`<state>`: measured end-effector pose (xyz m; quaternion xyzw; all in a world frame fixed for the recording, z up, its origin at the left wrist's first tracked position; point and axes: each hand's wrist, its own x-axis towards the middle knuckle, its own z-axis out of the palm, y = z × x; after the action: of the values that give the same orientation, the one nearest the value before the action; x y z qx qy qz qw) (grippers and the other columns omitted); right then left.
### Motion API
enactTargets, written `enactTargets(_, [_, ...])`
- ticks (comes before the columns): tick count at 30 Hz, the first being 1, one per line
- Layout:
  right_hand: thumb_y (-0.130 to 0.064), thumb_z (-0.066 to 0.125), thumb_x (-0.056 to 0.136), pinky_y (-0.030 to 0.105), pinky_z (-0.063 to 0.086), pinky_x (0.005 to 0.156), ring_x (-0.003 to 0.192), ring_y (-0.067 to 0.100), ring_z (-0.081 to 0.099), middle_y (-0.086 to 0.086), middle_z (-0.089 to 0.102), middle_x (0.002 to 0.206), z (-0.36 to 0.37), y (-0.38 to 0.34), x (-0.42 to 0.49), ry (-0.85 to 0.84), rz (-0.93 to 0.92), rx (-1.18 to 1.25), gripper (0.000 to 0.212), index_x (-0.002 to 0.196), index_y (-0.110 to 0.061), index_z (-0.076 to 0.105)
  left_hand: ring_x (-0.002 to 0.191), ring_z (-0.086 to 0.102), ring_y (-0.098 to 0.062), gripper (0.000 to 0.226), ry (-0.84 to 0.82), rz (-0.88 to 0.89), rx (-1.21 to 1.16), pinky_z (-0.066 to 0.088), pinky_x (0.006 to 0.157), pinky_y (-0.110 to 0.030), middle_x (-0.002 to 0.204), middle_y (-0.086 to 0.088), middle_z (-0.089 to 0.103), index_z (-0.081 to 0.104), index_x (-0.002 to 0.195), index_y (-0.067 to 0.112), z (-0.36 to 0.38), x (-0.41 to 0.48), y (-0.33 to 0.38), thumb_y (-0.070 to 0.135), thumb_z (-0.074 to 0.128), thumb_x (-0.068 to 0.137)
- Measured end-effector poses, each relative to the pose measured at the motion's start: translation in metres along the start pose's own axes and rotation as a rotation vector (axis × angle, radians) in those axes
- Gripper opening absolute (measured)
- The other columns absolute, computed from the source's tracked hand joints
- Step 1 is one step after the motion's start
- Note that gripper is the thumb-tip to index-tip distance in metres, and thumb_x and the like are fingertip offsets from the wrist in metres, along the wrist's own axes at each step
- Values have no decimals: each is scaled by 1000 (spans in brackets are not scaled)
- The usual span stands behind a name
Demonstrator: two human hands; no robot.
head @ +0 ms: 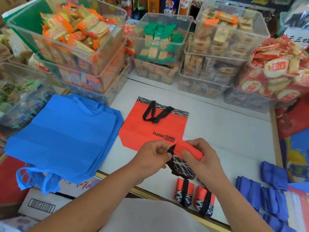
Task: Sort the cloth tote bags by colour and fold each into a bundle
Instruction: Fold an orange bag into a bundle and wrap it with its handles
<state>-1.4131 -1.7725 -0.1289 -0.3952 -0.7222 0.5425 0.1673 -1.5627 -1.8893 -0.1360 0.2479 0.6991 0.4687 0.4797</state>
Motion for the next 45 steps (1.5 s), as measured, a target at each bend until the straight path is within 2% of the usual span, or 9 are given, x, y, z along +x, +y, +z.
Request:
enactTargets(4, [-10,77,89,30,59,74,84,17,69,-10,73,94,-3,-1,-4,-94,-28,101,29,103,-35,72,71,61,-19,26,-101,-238,-314,54,72,-32,81,-12,65,72,95,7,3,-1,11,32,63,96])
enactTargets(7, [-8,72,93,43,60,76,88,31,69,2,73,96,-5,1,-5,-231,-18,148,29,108,-32,69,80,65,-19,54,-109,-284,-287,56,84,-36,88,-13,71,72,103,5,2,2,7,57,67,90])
enactTargets(9, [-8,70,94,40,60,81,90,26,69,1,72,98,-7,3,-5,-278,-27,102,29,107,-33,68,82,65,-19,60,-143,-288,-239,56,89,-38,92,-15,72,67,107,-2,-1,3,4,53,76,85])
enactTargets(14, [-6,71,92,27,55,72,81,15,64,-6,67,94,-6,2,-2,-310,-29,27,31,107,-32,61,75,60,-19,35,-265,-353,-317,54,74,-30,90,-16,67,68,92,9,-11,3,10,38,82,78])
enactTargets(20, [-9,73,91,47,59,78,83,27,71,3,69,95,-1,3,-1,-264,-37,2,26,106,-26,62,71,64,-22,21,-158,-279,-270,57,69,-31,83,-16,68,60,86,10,-9,7,12,20,78,89])
enactTargets(29, [-4,67,93,32,52,69,81,16,61,-12,63,92,-5,7,1,-243,-185,-197,29,102,-30,58,76,68,-23,17,-127,-328,-279,62,86,-39,85,-18,68,69,95,0,-7,10,22,17,69,96])
enactTargets(32, [-2,67,93,30,52,71,84,16,61,-12,63,93,-8,11,2,-256,-220,-217,28,104,-27,60,77,69,-21,31,-148,-369,-319,61,82,-34,84,-14,70,70,102,-2,-3,11,20,28,71,95])
enactTargets(36, [-13,65,97,29,52,69,80,16,61,-9,64,90,-13,10,4,-340,-213,-231,21,107,-30,57,70,67,-17,11,-162,-396,-342,58,72,-29,82,-12,69,69,93,4,-1,11,15,14,71,94])
enactTargets(45, [-23,61,99,34,52,69,82,13,62,-7,64,91,4,20,-2,-300,-216,-285,10,100,-31,54,66,64,-23,13,-18,-161,304,60,67,-42,76,-10,64,62,89,8,4,15,12,19,64,95])
